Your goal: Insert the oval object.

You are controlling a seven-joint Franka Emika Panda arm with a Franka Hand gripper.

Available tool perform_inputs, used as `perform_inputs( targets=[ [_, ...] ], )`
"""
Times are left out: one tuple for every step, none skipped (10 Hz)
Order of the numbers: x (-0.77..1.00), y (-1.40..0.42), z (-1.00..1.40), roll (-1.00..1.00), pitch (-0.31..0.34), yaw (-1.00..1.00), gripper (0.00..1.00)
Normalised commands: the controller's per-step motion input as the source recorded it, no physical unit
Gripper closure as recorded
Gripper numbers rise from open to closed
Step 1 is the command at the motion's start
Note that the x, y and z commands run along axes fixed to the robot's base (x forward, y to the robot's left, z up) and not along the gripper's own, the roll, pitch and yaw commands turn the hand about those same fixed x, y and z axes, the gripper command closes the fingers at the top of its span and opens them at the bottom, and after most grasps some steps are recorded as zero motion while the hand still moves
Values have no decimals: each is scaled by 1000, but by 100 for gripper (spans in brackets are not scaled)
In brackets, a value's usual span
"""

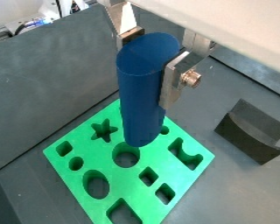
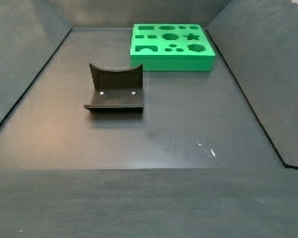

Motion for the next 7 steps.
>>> perform_inputs(
  targets=[
    [0, -254, -17, 0, -9, -866, 100],
    [0, 0, -77, 0, -20, -1000, 100],
    [0, 0, -266, -36, -67, -1000, 100],
    [-69, -20, -594, -36, -169, -1000, 100],
    [-89, -23, -643, -33, -174, -1000, 100],
    [-100, -271, -700, 0, -160, -863, 100],
    [-131, -383, -789, 0, -186, -797, 100]
  ],
)
